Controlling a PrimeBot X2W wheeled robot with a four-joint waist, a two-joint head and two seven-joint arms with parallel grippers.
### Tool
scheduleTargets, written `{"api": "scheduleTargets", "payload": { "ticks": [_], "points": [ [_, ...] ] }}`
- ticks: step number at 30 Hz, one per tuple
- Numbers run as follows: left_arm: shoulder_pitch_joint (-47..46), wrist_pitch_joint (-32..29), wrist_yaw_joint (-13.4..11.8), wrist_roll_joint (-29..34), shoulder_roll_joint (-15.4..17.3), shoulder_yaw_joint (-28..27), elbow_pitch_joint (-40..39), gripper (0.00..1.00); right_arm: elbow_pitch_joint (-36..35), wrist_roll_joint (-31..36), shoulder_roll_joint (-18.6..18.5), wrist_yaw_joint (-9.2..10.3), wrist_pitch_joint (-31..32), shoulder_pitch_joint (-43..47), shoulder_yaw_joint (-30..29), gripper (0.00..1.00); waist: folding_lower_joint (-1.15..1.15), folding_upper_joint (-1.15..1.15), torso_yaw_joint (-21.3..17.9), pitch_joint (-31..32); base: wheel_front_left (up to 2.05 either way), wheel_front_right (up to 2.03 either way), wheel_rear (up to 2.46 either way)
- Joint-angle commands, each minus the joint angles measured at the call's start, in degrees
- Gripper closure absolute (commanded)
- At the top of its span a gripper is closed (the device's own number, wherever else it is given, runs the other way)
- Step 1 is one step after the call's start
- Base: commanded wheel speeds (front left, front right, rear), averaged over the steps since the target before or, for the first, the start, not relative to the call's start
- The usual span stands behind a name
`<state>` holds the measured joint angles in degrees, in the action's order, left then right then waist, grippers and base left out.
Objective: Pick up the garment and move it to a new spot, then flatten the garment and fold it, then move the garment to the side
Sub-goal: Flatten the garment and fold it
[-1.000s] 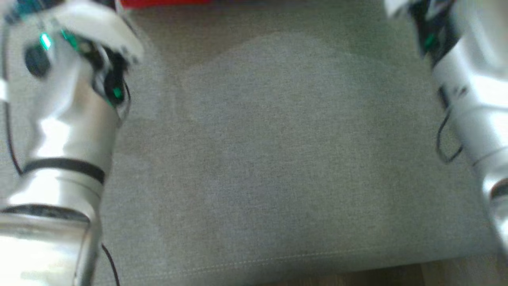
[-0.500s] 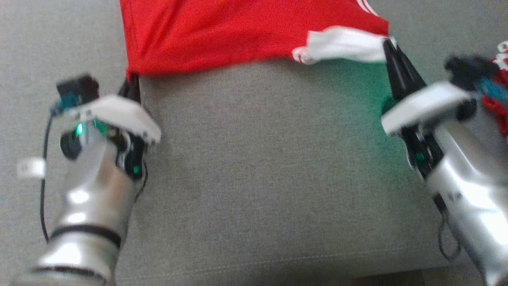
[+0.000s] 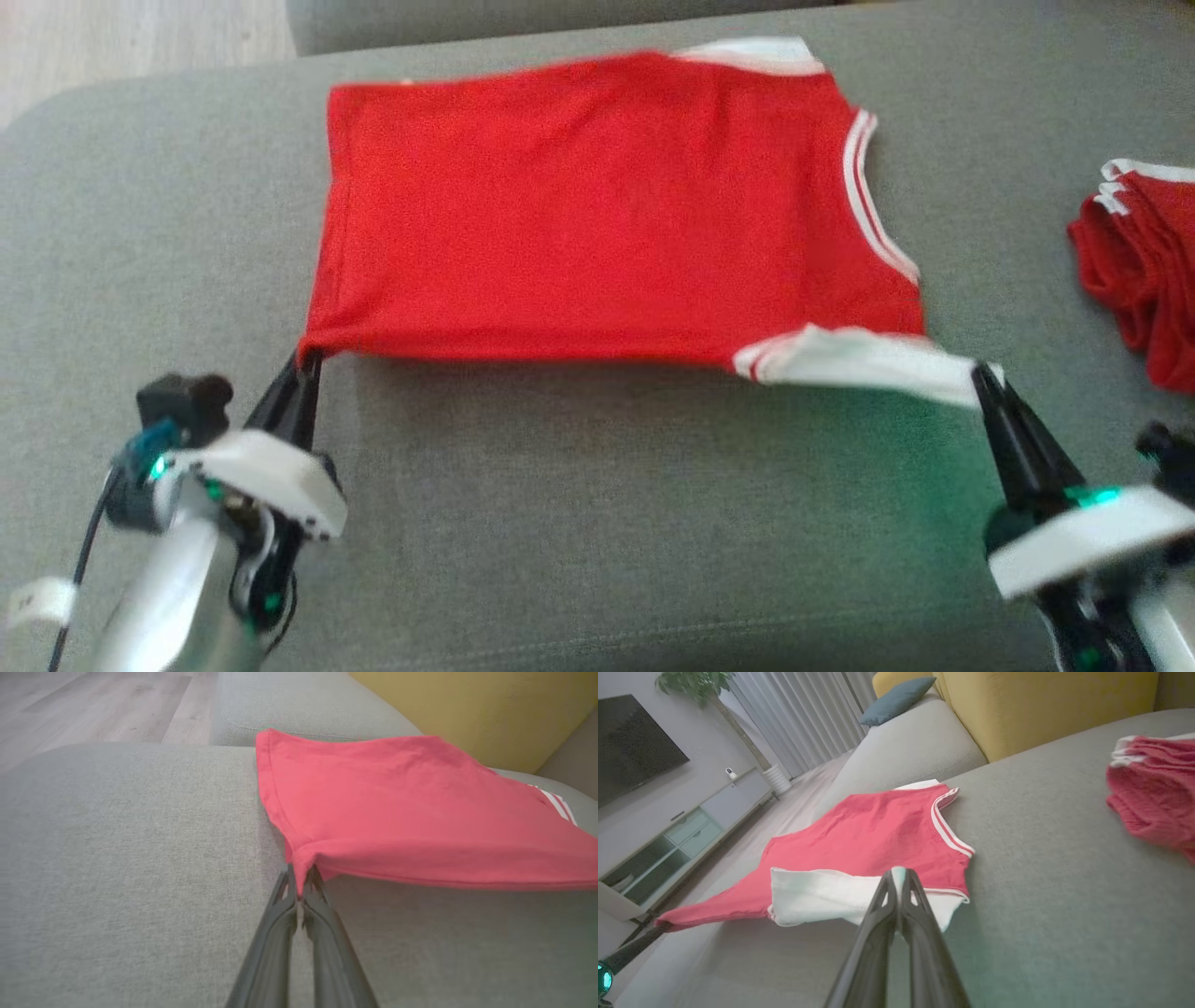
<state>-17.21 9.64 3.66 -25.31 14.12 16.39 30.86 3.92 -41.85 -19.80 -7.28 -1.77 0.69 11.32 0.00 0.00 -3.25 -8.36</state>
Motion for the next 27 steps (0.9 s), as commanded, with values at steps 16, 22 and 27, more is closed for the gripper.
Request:
{"api": "scheduleTargets", "payload": {
  "ticks": [16, 22, 27],
  "points": [
    [27.7, -21.2, -13.9, -2.6, 9.0, -5.2, -44.8, 1.0, -26.0, 10.6, 11.1, -0.21, 25.9, 16.5, -14.8, 1.0, 0.0, 0.0, -0.6, 2.8, 0.0, 0.0, 0.0],
    [25.4, -25.6, -11.6, -5.9, 9.2, -3.8, -43.8, 1.0, -23.1, 10.8, 10.2, -0.21, 28.0, 11.7, -13.6, 1.0, 0.0, 0.0, 0.1, 2.0, 0.0, 0.0, 0.0],
    [19.7, -31.3, -8.5, -10.1, 9.7, -2.8, -38.1, 1.0, -16.8, 11.7, 6.5, -0.21, 26.8, 4.3, -11.0, 1.0, 0.0, 0.0, 0.6, -0.9, 0.0, 0.0, 0.0]
  ]
}}
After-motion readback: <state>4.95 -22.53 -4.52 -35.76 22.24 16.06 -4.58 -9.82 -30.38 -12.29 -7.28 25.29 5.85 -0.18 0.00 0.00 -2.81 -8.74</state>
